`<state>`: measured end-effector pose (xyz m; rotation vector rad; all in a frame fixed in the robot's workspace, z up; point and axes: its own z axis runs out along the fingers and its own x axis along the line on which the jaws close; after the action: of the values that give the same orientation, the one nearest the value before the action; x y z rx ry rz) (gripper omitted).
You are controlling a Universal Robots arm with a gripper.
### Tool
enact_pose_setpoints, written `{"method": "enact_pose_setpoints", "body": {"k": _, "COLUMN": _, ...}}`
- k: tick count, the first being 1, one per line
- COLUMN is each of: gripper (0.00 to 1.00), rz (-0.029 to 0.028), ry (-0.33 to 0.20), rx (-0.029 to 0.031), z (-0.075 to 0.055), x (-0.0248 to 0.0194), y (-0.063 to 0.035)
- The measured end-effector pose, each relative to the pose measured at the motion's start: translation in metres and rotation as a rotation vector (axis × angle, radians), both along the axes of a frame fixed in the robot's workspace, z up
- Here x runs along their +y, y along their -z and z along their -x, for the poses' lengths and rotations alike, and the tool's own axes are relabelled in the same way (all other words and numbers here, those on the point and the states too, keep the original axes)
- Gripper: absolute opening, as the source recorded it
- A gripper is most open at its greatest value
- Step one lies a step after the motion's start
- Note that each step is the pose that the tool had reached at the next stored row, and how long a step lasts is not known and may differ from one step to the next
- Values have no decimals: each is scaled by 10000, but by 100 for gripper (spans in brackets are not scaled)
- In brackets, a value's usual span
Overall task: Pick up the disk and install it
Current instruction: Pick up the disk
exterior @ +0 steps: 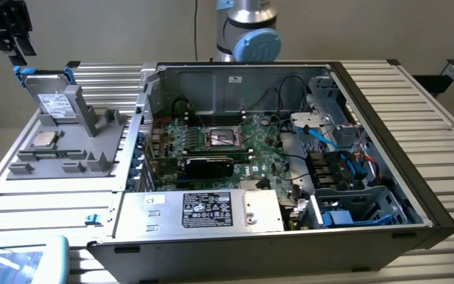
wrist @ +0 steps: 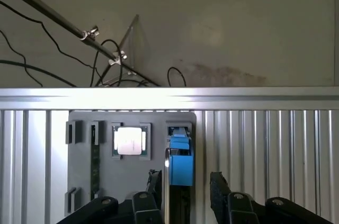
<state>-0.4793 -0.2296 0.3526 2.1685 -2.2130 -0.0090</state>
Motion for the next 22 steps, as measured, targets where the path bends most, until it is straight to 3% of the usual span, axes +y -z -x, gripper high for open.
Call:
{"method": "enact_pose_setpoints", "body": {"k": 5, "gripper": 49, "rz": 0, "ry": 2, "rx": -60, "z": 1, "x": -20, "y": 79}}
{"method": "enact_pose_setpoints", "body": {"k": 10, "gripper": 49, "rz": 0, "ry": 1, "rx": -69, "z": 1, "x": -76, "y": 139}}
{"method": "enact_pose_setpoints", "body": {"k": 16, "gripper": 49, "rz": 1, "ry": 1, "rx": -68, "z": 1, "x": -78, "y": 248}}
{"method": "enact_pose_setpoints", "body": {"k": 18, "gripper": 51, "rz": 0, "ry": 1, "rx": -69, "z": 1, "x": -78, "y": 284}}
{"method": "enact_pose_setpoints", "body": {"k": 19, "gripper": 57, "rz": 0, "ry": 2, "rx": -68, "z": 1, "x": -78, "y": 303}}
{"method": "enact_pose_setpoints", "body": {"k": 22, "gripper": 57, "rz": 1, "ry": 2, "rx": -68, "z": 0, "x": -78, "y": 358}}
